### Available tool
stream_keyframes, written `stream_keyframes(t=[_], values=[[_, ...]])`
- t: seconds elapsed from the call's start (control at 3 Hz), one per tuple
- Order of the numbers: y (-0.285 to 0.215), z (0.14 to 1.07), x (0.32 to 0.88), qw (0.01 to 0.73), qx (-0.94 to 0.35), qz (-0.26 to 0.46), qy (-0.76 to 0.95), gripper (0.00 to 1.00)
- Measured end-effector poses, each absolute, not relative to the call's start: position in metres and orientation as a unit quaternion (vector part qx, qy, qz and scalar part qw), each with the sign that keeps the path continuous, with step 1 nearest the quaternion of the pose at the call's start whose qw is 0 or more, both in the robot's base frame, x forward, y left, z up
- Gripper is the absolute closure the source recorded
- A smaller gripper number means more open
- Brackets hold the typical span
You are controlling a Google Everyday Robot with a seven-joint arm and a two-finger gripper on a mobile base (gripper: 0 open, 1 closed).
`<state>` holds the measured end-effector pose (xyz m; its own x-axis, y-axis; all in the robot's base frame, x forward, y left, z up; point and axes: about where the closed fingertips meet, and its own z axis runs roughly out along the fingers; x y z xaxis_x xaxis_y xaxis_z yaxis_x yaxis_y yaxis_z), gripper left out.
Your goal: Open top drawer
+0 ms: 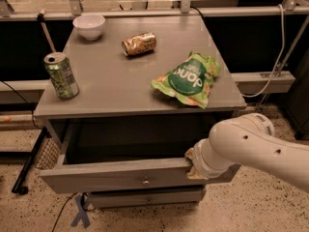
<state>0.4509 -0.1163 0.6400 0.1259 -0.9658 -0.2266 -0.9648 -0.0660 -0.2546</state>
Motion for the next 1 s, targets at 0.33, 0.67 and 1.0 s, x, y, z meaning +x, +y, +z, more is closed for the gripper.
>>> stream_keyframes(t=[0.33,0.67,1.0], values=[[-0.1163,0.6400,0.4508,0.173,-0.730,-0.001,0.661,1.00],[-0.1163,0.6400,0.4508,0.173,-0.730,-0.001,0.661,1.00],[-0.1162,0.6406,0.4507,0.173,-0.730,-0.002,0.661,1.00]])
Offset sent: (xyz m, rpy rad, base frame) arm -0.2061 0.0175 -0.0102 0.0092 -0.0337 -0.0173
